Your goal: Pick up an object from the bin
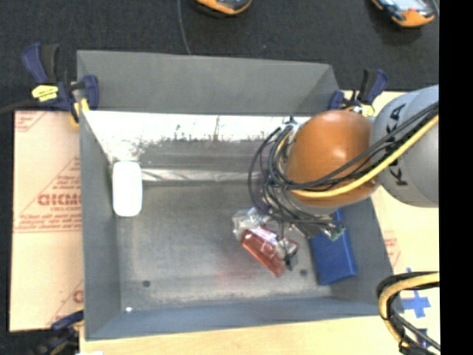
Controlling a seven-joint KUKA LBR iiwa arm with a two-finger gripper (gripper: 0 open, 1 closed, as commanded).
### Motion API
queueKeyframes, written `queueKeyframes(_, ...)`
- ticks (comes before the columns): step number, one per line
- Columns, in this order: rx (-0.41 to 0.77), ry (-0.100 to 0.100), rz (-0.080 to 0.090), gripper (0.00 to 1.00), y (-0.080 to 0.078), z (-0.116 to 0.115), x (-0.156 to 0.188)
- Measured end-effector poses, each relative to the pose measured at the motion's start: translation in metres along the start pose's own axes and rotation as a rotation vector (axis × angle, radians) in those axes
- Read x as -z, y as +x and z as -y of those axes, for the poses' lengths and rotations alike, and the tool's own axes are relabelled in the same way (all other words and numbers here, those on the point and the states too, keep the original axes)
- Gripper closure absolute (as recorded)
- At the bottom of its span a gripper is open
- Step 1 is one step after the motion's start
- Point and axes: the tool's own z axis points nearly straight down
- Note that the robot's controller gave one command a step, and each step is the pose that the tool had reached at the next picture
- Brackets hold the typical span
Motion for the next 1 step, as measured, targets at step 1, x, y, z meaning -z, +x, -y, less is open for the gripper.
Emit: queueKeyframes(1,-0.024,0.002,0.003,1.0,0.0035,0.0016,0.0289)
